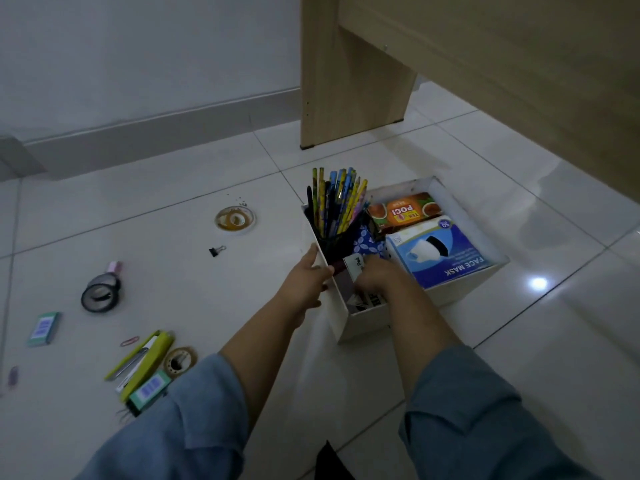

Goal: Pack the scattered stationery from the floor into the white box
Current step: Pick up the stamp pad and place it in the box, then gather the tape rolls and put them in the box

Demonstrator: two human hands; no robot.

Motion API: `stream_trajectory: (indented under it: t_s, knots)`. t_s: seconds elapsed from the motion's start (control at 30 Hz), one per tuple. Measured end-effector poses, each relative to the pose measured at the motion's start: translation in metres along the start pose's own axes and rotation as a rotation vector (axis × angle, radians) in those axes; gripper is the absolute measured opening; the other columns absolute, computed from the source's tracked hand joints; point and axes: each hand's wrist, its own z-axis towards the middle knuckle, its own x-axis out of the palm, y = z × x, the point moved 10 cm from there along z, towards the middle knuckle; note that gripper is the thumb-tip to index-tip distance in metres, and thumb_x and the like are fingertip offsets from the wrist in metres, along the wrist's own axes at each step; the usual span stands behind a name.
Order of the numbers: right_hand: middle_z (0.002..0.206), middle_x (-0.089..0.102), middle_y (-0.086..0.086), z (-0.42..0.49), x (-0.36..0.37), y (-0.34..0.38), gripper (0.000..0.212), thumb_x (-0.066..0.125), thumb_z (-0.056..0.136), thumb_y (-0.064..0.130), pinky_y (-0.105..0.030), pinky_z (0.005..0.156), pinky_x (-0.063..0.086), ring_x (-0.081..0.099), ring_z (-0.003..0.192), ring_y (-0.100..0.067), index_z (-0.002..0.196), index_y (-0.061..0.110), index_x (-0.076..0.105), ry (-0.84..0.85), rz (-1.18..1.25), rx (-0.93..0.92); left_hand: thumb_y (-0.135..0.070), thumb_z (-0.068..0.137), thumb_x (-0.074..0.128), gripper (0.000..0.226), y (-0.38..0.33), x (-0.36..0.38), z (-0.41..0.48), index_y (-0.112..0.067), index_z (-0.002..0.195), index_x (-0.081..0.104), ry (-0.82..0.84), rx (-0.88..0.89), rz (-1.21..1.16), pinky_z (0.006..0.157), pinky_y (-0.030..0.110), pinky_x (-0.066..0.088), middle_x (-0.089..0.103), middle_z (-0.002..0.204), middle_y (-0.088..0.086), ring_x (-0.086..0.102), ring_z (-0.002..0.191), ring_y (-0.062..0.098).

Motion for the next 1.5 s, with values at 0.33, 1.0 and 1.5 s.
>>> stream_trajectory:
  t_s: [0.33,1.0,1.5]
  knots:
    - [0.131,0.052,-0.016,0.007,0.001,0.003,0.058,0.067,0.085,0.028,-0.036,0.096,0.045,0.052,0.119,-0.030,0.130,0.000,0.045,-0.016,-0.195,0.061,-0.023,0.096,0.046,0.065,0.001,-0.001,0.001,-0.034,0.149,0.010,-0.005,0.019,0.019,0.086,0.035,0.037,0.039,0.147,0.008,0.045,0.128,0.031]
    - [0.075,0.070,-0.014,-0.036,-0.025,0.140,0.017,0.054,0.089,0.017,-0.028,0.053,0.050,0.063,0.059,-0.023,0.087,0.004,0.065,-0.326,0.457,-0.431,-0.019,0.092,0.050,0.031,0.037,-0.121,0.010,-0.011,0.122,0.053,-0.300,-0.016,-0.140,0.066,0.024,0.044,0.061,0.120,0.009,0.060,0.088,0.021]
    - [0.148,0.032,-0.014,0.123,0.093,0.279,0.056,0.057,0.090,0.017,-0.035,0.111,0.032,0.037,0.133,-0.030,0.142,0.009,0.037,-0.185,-0.027,-0.582,-0.018,0.092,0.046,0.036,0.078,-0.253,0.058,-0.014,0.128,0.047,-0.600,0.000,0.034,0.099,0.044,0.046,0.057,0.122,0.008,0.057,0.109,0.028]
